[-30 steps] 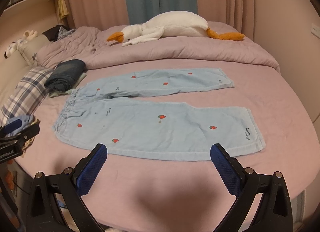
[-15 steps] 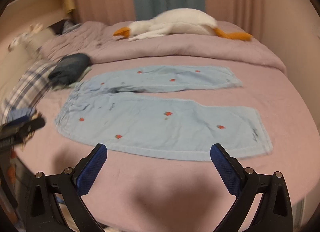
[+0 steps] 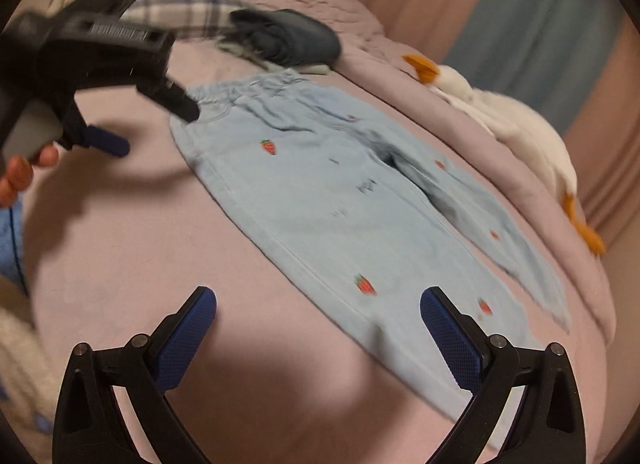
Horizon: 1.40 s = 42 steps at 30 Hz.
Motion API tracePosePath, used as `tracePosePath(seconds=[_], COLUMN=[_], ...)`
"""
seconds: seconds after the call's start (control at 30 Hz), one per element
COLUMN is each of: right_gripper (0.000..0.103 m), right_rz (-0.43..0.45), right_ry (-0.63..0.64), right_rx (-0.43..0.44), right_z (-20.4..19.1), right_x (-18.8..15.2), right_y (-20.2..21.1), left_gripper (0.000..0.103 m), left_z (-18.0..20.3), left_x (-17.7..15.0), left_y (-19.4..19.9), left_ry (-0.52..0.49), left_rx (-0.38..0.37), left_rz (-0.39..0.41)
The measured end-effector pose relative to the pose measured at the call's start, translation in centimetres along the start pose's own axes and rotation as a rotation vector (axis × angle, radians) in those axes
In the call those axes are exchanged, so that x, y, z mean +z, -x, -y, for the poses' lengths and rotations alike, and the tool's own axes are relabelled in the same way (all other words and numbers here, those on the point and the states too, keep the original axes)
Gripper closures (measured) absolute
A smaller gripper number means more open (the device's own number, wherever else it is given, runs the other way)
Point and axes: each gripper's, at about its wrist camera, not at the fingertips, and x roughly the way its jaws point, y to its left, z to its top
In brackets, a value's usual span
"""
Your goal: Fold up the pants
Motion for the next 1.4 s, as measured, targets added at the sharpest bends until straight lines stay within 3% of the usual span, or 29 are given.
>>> tracePosePath(seconds=[0.1,0.2,0.27,0.3,0.33,0.37,0.47,0.63,0.77,0.83,0.9,0.93,1.03,1.13,1.2,1.23,1.3,1.37,1.4], right_gripper=[0.025,0.027,0.037,0.056,0.075,0.081,0.087,0.09,0.09,0.09,0.088,0.088,0.087,0.087,0.087,0.087,0.087,0.087,0.087], right_rz=[0.0,0.058,0.081,0.076,0.059,0.049,0.036,0.03,0.023,0.007,0.004,0.017,0.035,-0.041,-0.095,-0.12,-0.197,-0.191,-0.206], right_ry=[0.065,0.127,0.154,0.167,0.178,0.187,0.21,0.16,0.166,0.092,0.004,-0.039,-0.182,-0.296,-0.379,-0.421,-0.441,-0.41,-0.399], right_rx=[-0.01,-0.016,-0.019,-0.008,0.014,0.031,0.037,0.102,0.134,0.169,0.251,0.285,0.317,0.203,0.194,0.217,0.208,0.192,0.198], right_z=[-1.4,-2.3,-2.6,-2.8,-3.1,-3.3,-3.8,-3.7,-3.7,-2.5,-0.9,0.0,3.8,7.2,8.8,9.3,9.0,7.9,7.6], right_x=[0.4,1.0,1.4,1.7,1.9,2.2,2.4,2.2,2.0,2.5,2.7,2.5,2.0,1.3,0.6,-0.1,-1.3,-2.5,-2.9], right_y=[-1.6,-2.4,-2.5,-2.8,-3.1,-3.5,-3.2,-0.7,-1.9,-2.3,-1.2,-0.4,0.6,-1.2,-2.6,-3.3,-4.5,-3.9,-3.4], left_gripper=[0.002,0.005,0.025,0.051,0.089,0.092,0.092,0.089,0.082,0.073,0.05,0.044,0.043,0.042,0.042,0.031,0.028,0.028,0.028], left_z=[0.4,0.1,-0.2,-0.6,-1.2,-2.3,-4.2,-3.4,-3.9,-3.2,-2.4,-2.2,0.0,3.0,4.9,5.4,5.9,5.8,5.5], left_x=[1.1,2.5,3.4,4.0,4.4,4.8,4.3,3.3,3.6,3.7,3.4,3.1,3.0,2.3,0.8,-0.1,-2.4,-4.0,-4.1], left_y=[-1.1,-1.9,-2.2,-2.3,-2.5,-2.8,-1.9,0.6,0.4,1.3,3.4,4.1,4.9,2.3,-0.4,-1.7,-4.5,-4.0,-3.6], left_ry=[-0.023,-0.004,0.016,0.033,0.053,0.094,0.125,-0.017,0.007,-0.032,-0.106,-0.134,-0.256,-0.397,-0.515,-0.574,-0.736,-0.819,-0.826], left_rx=[0.024,0.024,0.028,0.032,0.024,-0.016,-0.073,0.002,0.034,0.096,0.19,0.222,0.259,0.239,0.257,0.285,0.404,0.404,0.384], left_rz=[0.039,0.078,0.096,0.096,0.088,0.059,0.04,0.074,0.029,0.031,0.077,0.105,0.166,0.097,0.027,-0.011,-0.063,-0.002,-0.026])
